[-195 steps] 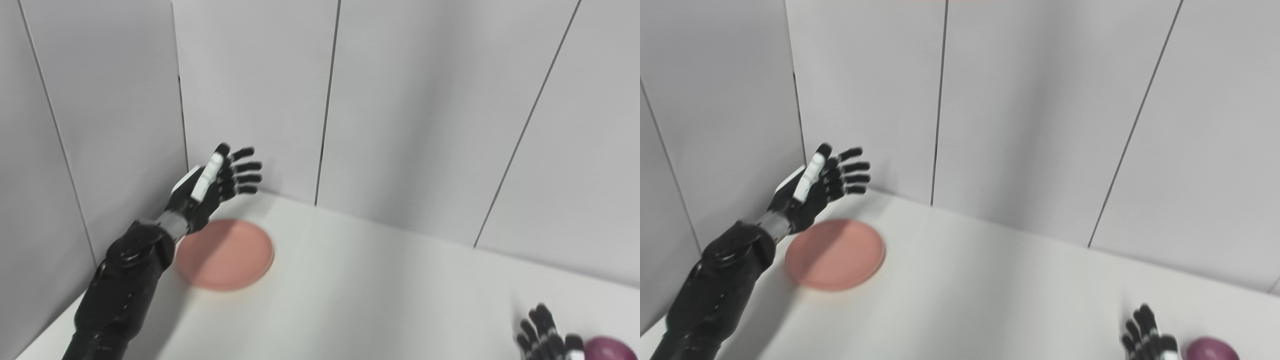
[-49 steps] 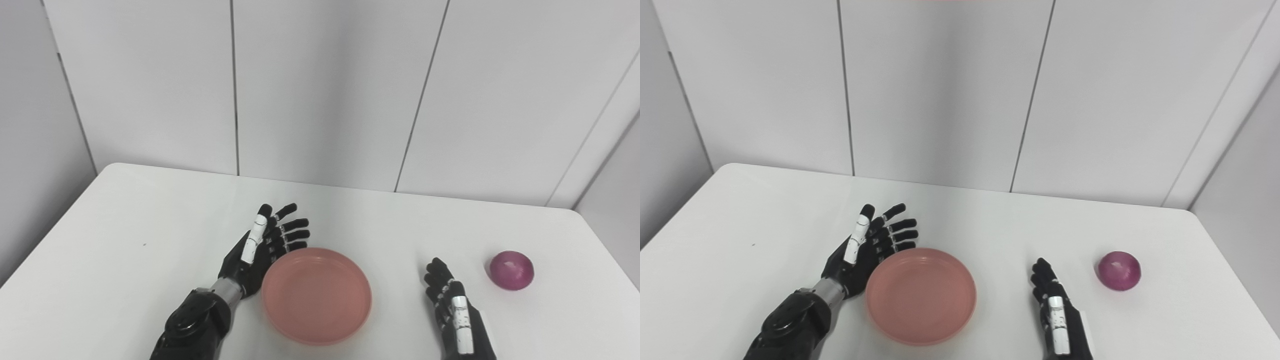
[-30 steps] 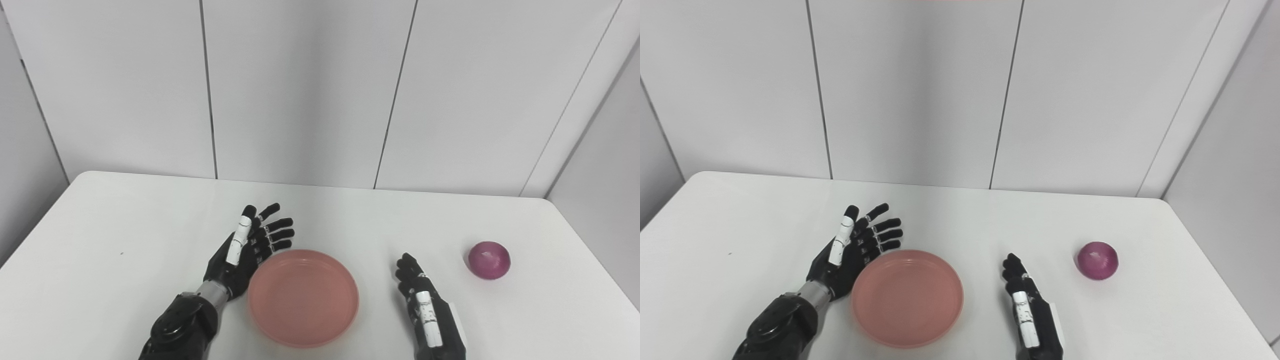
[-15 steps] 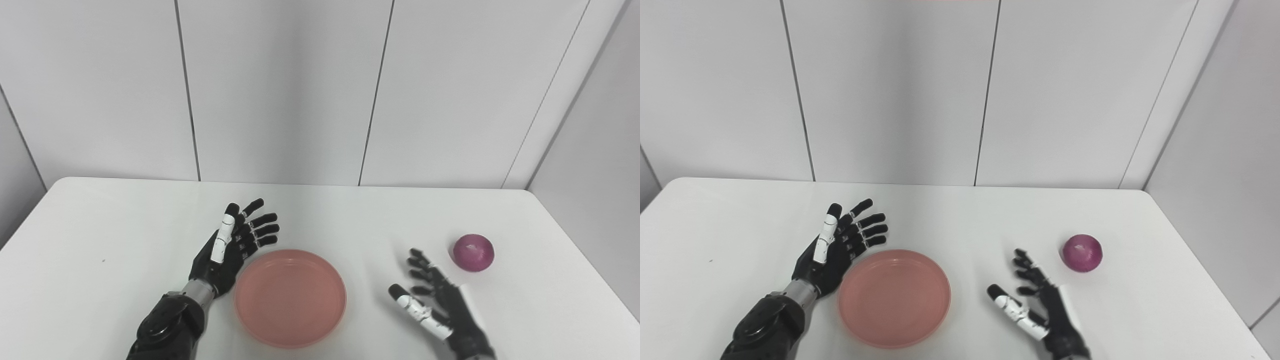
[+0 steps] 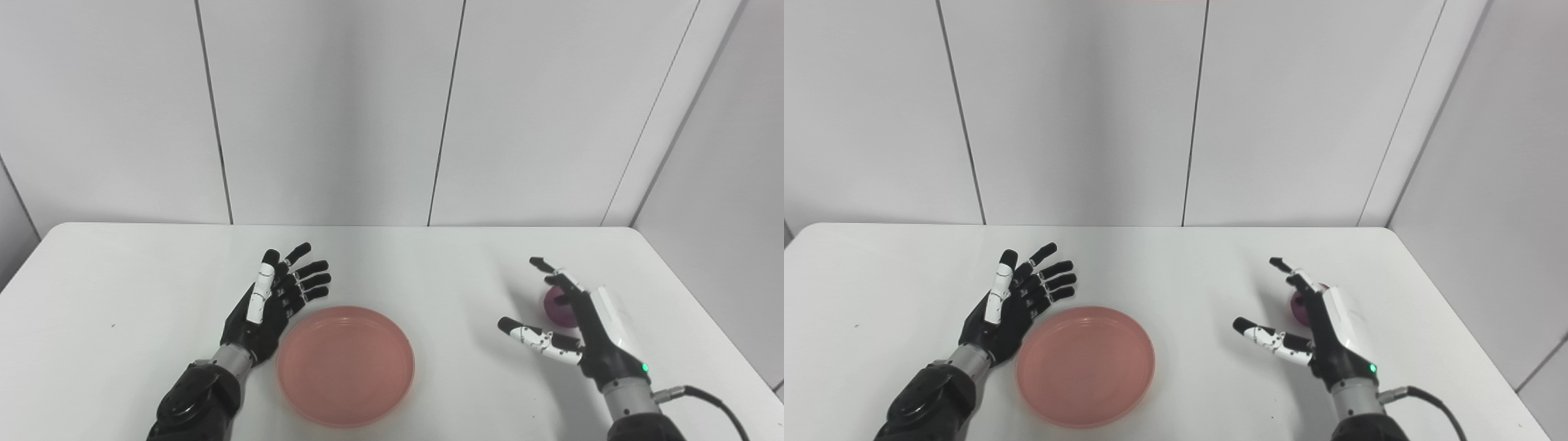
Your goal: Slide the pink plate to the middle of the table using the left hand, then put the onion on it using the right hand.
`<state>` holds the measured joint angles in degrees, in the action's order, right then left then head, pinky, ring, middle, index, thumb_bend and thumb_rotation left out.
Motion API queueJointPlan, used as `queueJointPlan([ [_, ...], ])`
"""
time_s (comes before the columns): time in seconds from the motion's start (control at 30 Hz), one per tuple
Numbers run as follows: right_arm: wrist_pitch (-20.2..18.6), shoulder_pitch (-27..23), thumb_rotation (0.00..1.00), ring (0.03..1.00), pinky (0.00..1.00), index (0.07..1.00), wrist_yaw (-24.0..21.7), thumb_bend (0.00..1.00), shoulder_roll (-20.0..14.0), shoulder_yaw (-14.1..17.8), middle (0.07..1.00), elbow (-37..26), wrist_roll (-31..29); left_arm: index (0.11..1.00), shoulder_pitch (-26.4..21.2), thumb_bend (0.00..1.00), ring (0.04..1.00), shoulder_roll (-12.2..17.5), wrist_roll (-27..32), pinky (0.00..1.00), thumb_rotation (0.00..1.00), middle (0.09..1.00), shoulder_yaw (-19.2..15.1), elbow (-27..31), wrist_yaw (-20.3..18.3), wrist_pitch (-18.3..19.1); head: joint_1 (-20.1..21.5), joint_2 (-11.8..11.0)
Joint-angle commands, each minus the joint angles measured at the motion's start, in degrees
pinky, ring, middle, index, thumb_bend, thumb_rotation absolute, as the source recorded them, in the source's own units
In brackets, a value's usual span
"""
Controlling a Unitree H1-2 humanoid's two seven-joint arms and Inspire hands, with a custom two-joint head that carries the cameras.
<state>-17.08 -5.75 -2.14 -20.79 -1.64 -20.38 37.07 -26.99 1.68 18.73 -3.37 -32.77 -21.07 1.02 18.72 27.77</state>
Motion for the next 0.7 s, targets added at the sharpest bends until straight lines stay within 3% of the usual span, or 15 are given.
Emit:
queueJointPlan([
  [0.0, 0.12, -2.6, 0.47, 0.819, 0.67, 0.847, -0.44, 0.93, -1.52, -0.21, 0.856, -1.43, 3.01, 0.883, 2.95, 0.77, 0.767, 0.95, -1.12, 0.77, 0.88, 0.765, 0.04, -4.33, 1.23, 3.2, 0.38, -0.07],
  [0.27, -0.87, -5.18, 0.32, 0.801, 0.6, 0.821, -4.72, 1.0, -5.87, -2.53, 0.832, 1.51, 16.06, 0.885, 2.72, 0.78, 0.775, 1.34, -1.2, 0.77, 0.88, 0.769, -0.32, -5.83, 0.02, 2.25, 2.31, -0.64],
  [0.43, -0.29, -6.77, 0.36, 0.815, 0.68, 0.812, -8.07, 1.0, -8.29, -3.41, 0.828, 3.59, 22.13, 0.885, 2.77, 0.78, 0.771, 1.45, -1.2, 0.76, 0.87, 0.762, -0.45, -6.42, -0.37, 1.72, 2.64, -0.73],
  [0.67, 0.55, -9.72, 0.39, 0.833, 0.9, 0.793, -11.19, 1.0, -12.37, -4.74, 0.815, 8.28, 27.56, 0.878, 2.65, 0.78, 0.771, 1.36, -1.04, 0.75, 0.87, 0.761, -0.53, -6.89, -0.34, 1.72, 2.62, -0.94],
])
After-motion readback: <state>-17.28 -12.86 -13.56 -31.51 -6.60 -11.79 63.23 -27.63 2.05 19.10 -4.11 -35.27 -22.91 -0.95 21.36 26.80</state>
